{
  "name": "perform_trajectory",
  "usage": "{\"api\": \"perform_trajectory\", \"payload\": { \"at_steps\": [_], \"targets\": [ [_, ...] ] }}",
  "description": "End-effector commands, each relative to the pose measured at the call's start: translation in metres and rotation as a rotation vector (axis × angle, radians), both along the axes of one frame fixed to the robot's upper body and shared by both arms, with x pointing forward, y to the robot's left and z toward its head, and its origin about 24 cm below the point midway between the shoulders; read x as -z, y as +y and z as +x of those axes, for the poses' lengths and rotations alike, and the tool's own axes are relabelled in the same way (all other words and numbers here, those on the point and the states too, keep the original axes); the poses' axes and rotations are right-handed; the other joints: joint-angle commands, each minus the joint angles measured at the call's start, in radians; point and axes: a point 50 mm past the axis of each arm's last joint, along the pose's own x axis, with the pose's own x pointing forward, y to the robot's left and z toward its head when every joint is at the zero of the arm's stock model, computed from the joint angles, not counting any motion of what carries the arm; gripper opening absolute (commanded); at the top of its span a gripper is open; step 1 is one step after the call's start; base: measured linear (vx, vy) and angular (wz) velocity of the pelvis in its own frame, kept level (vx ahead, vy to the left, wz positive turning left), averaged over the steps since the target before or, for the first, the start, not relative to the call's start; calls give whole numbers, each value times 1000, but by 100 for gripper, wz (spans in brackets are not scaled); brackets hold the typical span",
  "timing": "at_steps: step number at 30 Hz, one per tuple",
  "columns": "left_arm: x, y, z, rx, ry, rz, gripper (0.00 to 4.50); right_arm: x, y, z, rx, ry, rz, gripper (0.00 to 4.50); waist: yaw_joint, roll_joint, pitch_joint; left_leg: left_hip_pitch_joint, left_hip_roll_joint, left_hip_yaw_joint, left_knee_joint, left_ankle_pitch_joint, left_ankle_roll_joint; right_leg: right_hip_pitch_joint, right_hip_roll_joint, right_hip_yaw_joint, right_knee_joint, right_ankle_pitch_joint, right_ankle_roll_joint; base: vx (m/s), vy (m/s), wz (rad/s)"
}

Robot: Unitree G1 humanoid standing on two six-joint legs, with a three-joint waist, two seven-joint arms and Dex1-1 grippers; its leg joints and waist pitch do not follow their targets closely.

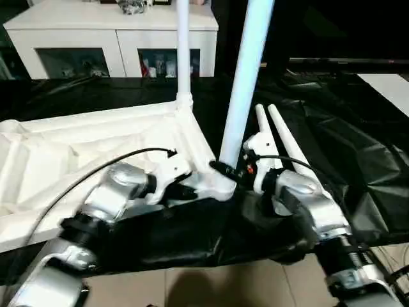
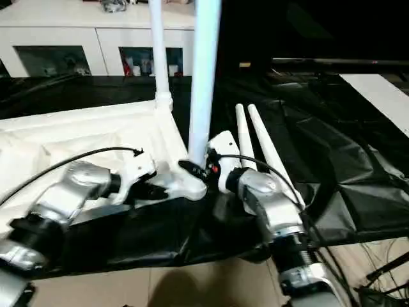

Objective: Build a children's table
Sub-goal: Rotate leg to tighten

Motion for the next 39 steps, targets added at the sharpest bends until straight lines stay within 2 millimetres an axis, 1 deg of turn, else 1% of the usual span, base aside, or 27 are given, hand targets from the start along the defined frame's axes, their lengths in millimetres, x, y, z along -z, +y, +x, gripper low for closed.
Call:
{"api": "perform_trajectory", "payload": {
  "at_steps": [1, 3, 4, 5, 6, 7, 8, 9, 10, 11, 12, 13, 17, 20, 21, 22, 23, 24, 25, 26, 27, 28, 30, 31, 33, 36, 39],
  "targets": [
    [14, 1, 4, -163, 34, 50, 0, 45, -12, -7, 147, 193, -93, 185, -24, 20, -23, 37, 53, -64, -110, -789, -78, 8, -45, -10, -113, -680, -62, -47, 59, -13],
    [15, -5, 5, -193, 36, 49, 0, 46, -10, -5, 174, 203, -90, 185, -24, 38, -16, 26, 73, -66, -161, -918, -100, 39, -23, -30, -73, -524, -88, -47, 57, -10],
    [15, -11, 6, -215, 37, 42, 0, 47, -8, -3, 203, 214, -91, 185, -7, 42, -15, -8, 90, -52, -215, -956, -103, 78, -13, -16, 20, -372, -114, -91, 27, 5],
    [14, -22, 8, -242, 42, 30, 0, 50, -7, 1, 251, 237, -98, 185, 9, 37, -17, -18, 93, -32, -233, -956, -97, 85, -8, -7, 59, -321, -123, -91, 27, 5],
    [14, -22, 8, -242, 42, 30, 0, 50, -7, 1, 251, 237, -98, 185, 25, 4, -20, 19, 65, 5, -204, -827, -79, 42, -17, 34, 21, -462, -103, -73, -36, 18],
    [13, -28, 8, -253, 45, 21, 0, 51, -6, 3, 272, 246, -103, 185, 21, -36, -5, 178, -12, -4, 71, -542, -57, -126, -119, 28, -220, -1002, -44, 85, -73, 17],
    [13, -31, 8, -258, 47, 17, 0, 53, -6, 5, 304, 265, -107, 185, 11, -34, 7, 159, -18, -24, 109, -378, -21, -119, -158, 53, -239, -1121, -50, 85, -73, 17],
    [12, -42, 8, -252, 47, 12, 0, 55, -4, 8, 340, 286, -114, 185, 11, -14, -3, 3, 11, -77, 26, -242, -8, 73, -180, 40, -140, -991, -43, 178, 19, -44],
    [11, -53, 8, -250, 39, 16, 0, 56, -1, 11, 366, 298, -122, 185, 2, -6, -13, 25, 30, -74, -59, -423, -31, 49, -78, -18, -111, -771, -22, 53, 103, -47],
    [11, -58, 9, -251, 32, 21, 0, 57, 1, 13, 379, 304, -123, 185, -8, 11, -35, 49, 39, -82, -67, -495, -34, 46, -65, -32, -90, -617, -45, 53, 103, -47],
    [11, -58, 9, -253, 29, 24, 0, 56, 2, 13, 381, 305, -122, 185, -16, 32, -27, 66, 51, -81, -88, -613, -26, 42, -52, -30, -88, -421, -92, -52, 57, 13],
    [12, -57, 10, -262, 23, 33, 0, 56, 3, 14, 383, 307, -119, 185, -21, 32, -21, 69, 55, -77, -102, -667, -17, 43, -49, -28, -87, -329, -132, -40, 9, 19],
    [13, -46, 13, -289, 7, 60, 0, 54, 8, 16, 383, 311, -105, 185, -37, 23, -13, 72, 47, -74, -108, -748, -21, 46, -58, -45, -107, -470, -88, -10, 2, 5],
    [13, -39, 14, -300, -1, 72, 0, 55, 9, 17, 376, 306, -110, 185, -40, 36, -1, 65, 62, -73, -141, -854, -26, 60, -43, -69, -91, -525, -45, 0, 0, 0],
    [13, -37, 15, -308, -4, 77, 0, 55, 9, 17, 377, 304, -113, 185, -12, 46, -5, 4, 100, -67, -210, -926, -25, 123, -28, -43, 57, -367, -69, -22, -52, 8],
    [13, -36, 15, -315, -7, 81, 0, 55, 9, 18, 377, 301, -115, 185, 34, 26, -7, 18, 112, -39, -230, -908, 2, 97, -28, 22, 102, -237, -67, 10, -111, 30],
    [13, -35, 16, -320, -9, 83, 0, 55, 9, 18, 378, 301, -114, 185, 32, -8, -11, 88, 67, -20, -166, -800, -6, 28, -39, 52, 22, -410, -57, 10, -111, 30],
    [13, -34, 16, -322, -9, 83, 0, 55, 9, 18, 379, 301, -114, 185, 30, -31, -10, 153, -15, -16, 24, -469, -4, -70, -100, 57, -152, -953, -24, 99, -191, 23],
    [13, -34, 17, -326, -11, 82, 0, 55, 9, 19, 379, 299, -114, 185, 44, -40, -25, 53, 10, -49, -7, -223, 24, 28, -149, 103, -131, -988, -33, 133, -132, -25],
    [13, -33, 17, -327, -13, 82, 0, 55, 9, 19, 380, 298, -114, 185, 55, -41, -33, 12, 17, -57, -45, -143, 14, 63, -127, 84, -99, -868, -32, 133, -132, -25],
    [12, -33, 17, -327, -15, 82, 0, 54, 8, 19, 380, 296, -115, 185, 58, -24, -41, 17, 35, -54, -87, -93, -15, 46, -76, 62, -66, -553, -70, 92, -42, -30],
    [13, -33, 17, -323, -19, 80, 0, 53, 8, 20, 373, 283, -123, 185, 57, -18, -44, 28, 39, -48, -92, -139, -12, 41, -56, 56, -48, -366, -116, 0, 0, 0],
    [13, -32, 17, -317, -20, 77, 0, 53, 8, 21, 370, 269, -140, 185, 50, -13, -37, 51, 35, -32, -90, -355, -22, 11, -46, 61, -69, -522, -148, 0, 0, 0],
    [13, -32, 17, -314, -21, 76, 0, 52, 8, 21, 363, 261, -144, 185, 44, -11, -40, 46, 37, -37, -96, -405, -33, 14, -48, 57, -73, -574, -145, 0, 0, 0],
    [13, -32, 17, -310, -23, 74, 0, 51, 8, 22, 351, 252, -144, 185, 40, -11, -48, 30, 41, -42, -106, -373, -39, 29, -48, 53, -70, -503, -136, 0, 0, 0],
    [12, -32, 17, -303, -26, 66, 0, 49, 9, 23, 328, 236, -143, 185, 29, -11, -50, 23, 45, -36, -106, -332, -31, 32, -44, 53, -64, -372, -175, 0, 0, 0],
    [12, -31, 17, -299, -27, 63, 0, 48, 9, 23, 319, 228, -147, 185, 25, -11, -50, 23, 44, -33, -105, -350, -33, 30, -44, 54, -66, -380, -187, 0, 0, 0]
  ]
}}
